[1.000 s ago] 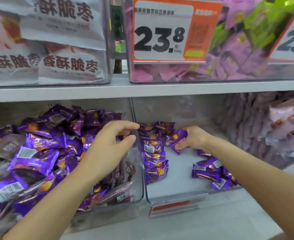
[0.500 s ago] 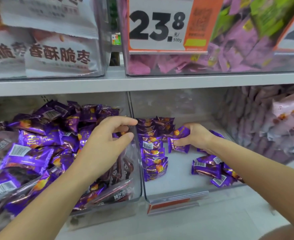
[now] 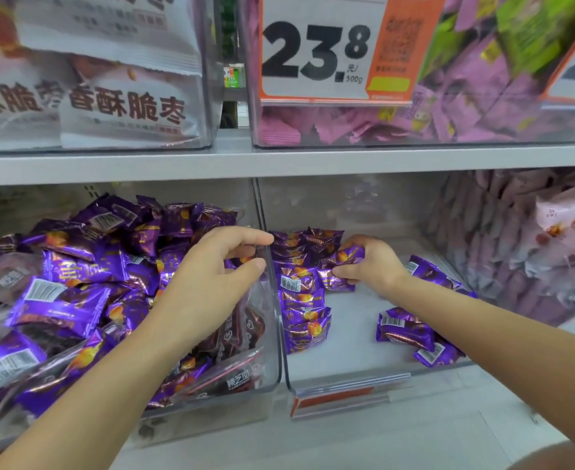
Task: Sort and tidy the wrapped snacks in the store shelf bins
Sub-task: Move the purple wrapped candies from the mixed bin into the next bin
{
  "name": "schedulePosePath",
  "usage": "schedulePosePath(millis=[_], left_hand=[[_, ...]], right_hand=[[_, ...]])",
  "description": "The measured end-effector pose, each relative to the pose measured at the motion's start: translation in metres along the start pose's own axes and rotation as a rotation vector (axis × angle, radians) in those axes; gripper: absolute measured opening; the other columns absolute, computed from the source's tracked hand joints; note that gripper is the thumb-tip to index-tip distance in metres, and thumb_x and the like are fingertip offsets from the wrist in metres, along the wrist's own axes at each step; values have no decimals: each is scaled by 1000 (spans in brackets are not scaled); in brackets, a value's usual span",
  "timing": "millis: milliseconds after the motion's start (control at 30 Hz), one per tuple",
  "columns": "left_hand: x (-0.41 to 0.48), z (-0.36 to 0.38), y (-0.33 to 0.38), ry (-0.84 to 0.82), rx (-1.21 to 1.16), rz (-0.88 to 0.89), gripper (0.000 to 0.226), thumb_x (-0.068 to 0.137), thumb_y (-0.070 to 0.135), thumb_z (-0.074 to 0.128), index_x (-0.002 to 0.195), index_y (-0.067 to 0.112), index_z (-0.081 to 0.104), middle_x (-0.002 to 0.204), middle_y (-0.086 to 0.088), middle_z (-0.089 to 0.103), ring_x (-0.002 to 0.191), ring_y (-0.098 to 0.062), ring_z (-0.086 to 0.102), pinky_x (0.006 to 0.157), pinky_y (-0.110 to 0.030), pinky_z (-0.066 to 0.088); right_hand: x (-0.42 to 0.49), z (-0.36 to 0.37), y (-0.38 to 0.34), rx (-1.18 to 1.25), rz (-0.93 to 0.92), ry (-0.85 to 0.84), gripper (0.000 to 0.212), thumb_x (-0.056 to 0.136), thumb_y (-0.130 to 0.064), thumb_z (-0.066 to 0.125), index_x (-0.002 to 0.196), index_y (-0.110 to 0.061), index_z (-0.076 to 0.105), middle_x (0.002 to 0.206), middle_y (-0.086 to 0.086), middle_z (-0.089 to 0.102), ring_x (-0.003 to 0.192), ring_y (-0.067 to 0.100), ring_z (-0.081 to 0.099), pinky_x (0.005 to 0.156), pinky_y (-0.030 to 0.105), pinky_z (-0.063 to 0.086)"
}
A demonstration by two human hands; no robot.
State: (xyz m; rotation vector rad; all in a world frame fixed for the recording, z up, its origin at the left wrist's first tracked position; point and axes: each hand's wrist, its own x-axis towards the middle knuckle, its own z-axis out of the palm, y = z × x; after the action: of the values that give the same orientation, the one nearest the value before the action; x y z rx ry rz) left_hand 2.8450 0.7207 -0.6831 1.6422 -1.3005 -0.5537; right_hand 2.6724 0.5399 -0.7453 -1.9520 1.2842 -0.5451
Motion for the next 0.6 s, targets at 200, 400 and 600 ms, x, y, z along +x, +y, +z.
schedulePosePath(millis=[200, 400, 600], left_hand=[[0, 0, 0, 0, -15, 1, 31, 88, 9, 57, 102, 36, 63, 114, 10, 59, 104, 6, 54, 82, -11, 41], [0, 0, -2, -2, -25, -2, 31, 88, 9, 58, 101, 37, 64, 114, 11, 59, 105, 5, 54, 82, -14, 42], [0, 0, -1, -4, -11, -1, 31, 88, 9, 57, 103, 35, 63, 115, 10, 58, 105, 6, 53, 83, -12, 42]], right_hand=[[-4, -6, 0, 458, 199, -67, 22, 80, 1, 68, 100, -4, 59, 91, 13, 63, 72, 18, 62, 61, 30, 58], [-7, -21, 4, 316, 188, 9, 6, 79, -7, 66, 78, -13, 63, 78, 5, 58, 75, 17, 51, 56, 24, 40], [-17, -29, 10, 119, 76, -260, 28, 67, 2, 78, 80, -16, 62, 57, -7, 61, 55, 9, 51, 55, 21, 38]])
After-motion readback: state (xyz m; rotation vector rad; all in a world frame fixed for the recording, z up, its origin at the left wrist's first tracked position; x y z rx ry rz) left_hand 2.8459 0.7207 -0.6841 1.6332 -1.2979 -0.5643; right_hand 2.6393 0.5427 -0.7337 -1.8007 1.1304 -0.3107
